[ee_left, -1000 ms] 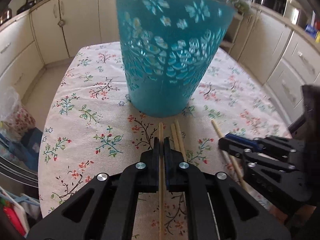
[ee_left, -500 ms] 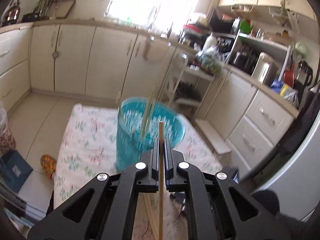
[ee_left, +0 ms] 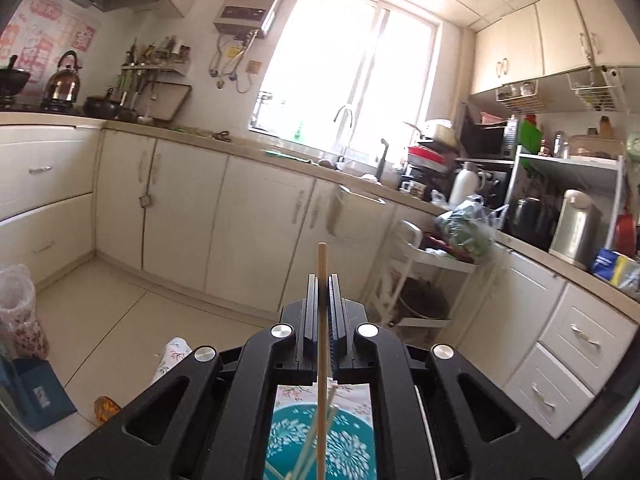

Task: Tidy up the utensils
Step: 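Carry the chopstick over the teal cup and open the left gripper, then lift the chopstick over the teal cup and open the right gripper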

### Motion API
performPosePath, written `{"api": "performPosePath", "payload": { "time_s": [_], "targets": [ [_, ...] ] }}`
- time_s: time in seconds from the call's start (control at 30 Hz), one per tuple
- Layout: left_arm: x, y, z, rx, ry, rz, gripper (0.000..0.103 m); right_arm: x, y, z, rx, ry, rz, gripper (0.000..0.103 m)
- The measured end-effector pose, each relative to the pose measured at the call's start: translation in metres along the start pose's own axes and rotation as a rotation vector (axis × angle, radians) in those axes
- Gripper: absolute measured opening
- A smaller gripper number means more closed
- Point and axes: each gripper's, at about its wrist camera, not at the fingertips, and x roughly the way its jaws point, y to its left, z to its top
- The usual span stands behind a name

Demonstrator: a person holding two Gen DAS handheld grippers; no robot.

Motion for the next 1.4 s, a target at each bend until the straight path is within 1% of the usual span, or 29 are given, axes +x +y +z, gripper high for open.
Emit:
{"api": "performPosePath", "payload": {
  "time_s": [0.07, 0.13, 0.23, 0.33, 0.43, 0.5, 0.53, 0.57, 0.6, 0.63, 0.67, 0.7, 0.77, 0.8, 0.83, 0.87, 0.93, 1.03, 1.13, 1.23, 1.3, 1.33, 1.4],
  "targets": [
    [0.015, 0.002, -0.009, 0.007, 0.007, 0.032, 0.005, 0.000, -0.001, 0.000, 0.002, 0.001, 0.006, 0.016],
    [0.028, 0.004, -0.021, 0.021, 0.033, 0.051, 0.005, 0.000, -0.001, 0.000, 0.001, 0.001, 0.010, 0.017],
    [0.038, 0.008, -0.035, 0.035, 0.059, 0.073, 0.005, 0.001, 0.000, 0.000, -0.004, -0.001, 0.009, 0.018],
    [0.039, 0.009, -0.049, 0.075, 0.092, 0.082, 0.005, 0.000, 0.000, -0.001, -0.003, -0.002, 0.009, 0.018],
    [0.039, 0.008, -0.058, 0.114, 0.152, 0.073, 0.005, 0.001, 0.001, -0.001, -0.004, 0.000, 0.010, 0.018],
    [0.037, 0.010, -0.063, 0.132, 0.193, 0.076, 0.008, 0.001, 0.002, 0.000, -0.006, 0.001, 0.009, 0.018],
    [0.034, 0.011, -0.065, 0.133, 0.199, 0.080, 0.015, 0.001, 0.003, 0.000, -0.008, 0.001, 0.009, 0.018],
    [0.028, 0.015, -0.066, 0.132, 0.205, 0.086, 0.027, 0.002, 0.003, 0.000, -0.011, 0.001, 0.008, 0.018],
    [0.020, 0.019, -0.065, 0.126, 0.199, 0.097, 0.034, 0.002, 0.003, 0.000, -0.014, 0.000, 0.007, 0.018],
    [0.009, 0.025, -0.064, 0.117, 0.183, 0.109, 0.044, 0.001, 0.004, -0.001, -0.017, -0.001, 0.006, 0.018],
    [-0.003, 0.031, -0.062, 0.105, 0.164, 0.120, 0.050, 0.001, 0.005, -0.001, -0.023, -0.003, 0.002, 0.018],
    [-0.014, 0.037, -0.059, 0.092, 0.148, 0.129, 0.053, 0.001, 0.007, -0.002, -0.030, -0.004, -0.003, 0.018],
    [-0.043, 0.056, -0.059, 0.054, 0.112, 0.160, 0.065, 0.001, 0.010, -0.003, -0.051, -0.010, -0.024, 0.015],
    [-0.055, 0.066, -0.062, 0.039, 0.102, 0.184, 0.067, 0.001, 0.011, -0.003, -0.060, -0.012, -0.037, 0.011],
    [-0.062, 0.075, -0.066, 0.028, 0.104, 0.203, 0.071, 0.001, 0.013, -0.003, -0.076, -0.015, -0.057, 0.007],
    [-0.068, 0.085, -0.075, 0.014, 0.120, 0.222, 0.077, 0.001, 0.012, -0.003, -0.079, -0.016, -0.061, 0.007],
    [-0.070, 0.103, -0.096, -0.015, 0.190, 0.248, 0.081, 0.001, 0.008, -0.002, -0.061, -0.018, -0.040, 0.007],
    [-0.060, 0.125, -0.142, -0.048, 0.326, 0.283, 0.081, 0.002, -0.001, 0.000, -0.014, -0.008, 0.001, 0.007],
    [-0.048, 0.133, -0.177, -0.057, 0.437, 0.294, 0.081, 0.001, -0.001, -0.002, -0.032, -0.005, -0.005, 0.007],
    [-0.038, 0.132, -0.195, -0.030, 0.495, 0.290, 0.082, 0.001, 0.006, -0.003, -0.082, -0.012, -0.043, 0.007],
    [-0.033, 0.130, -0.201, -0.005, 0.519, 0.292, 0.083, 0.001, 0.011, -0.004, -0.118, -0.014, -0.069, 0.007],
    [-0.032, 0.128, -0.202, 0.005, 0.524, 0.294, 0.083, 0.001, 0.010, -0.004, -0.114, -0.008, -0.068, 0.006],
    [-0.030, 0.124, -0.202, 0.018, 0.516, 0.290, 0.087, -0.002, 0.007, -0.004, -0.090, 0.014, -0.043, 0.006]
  ]
}}
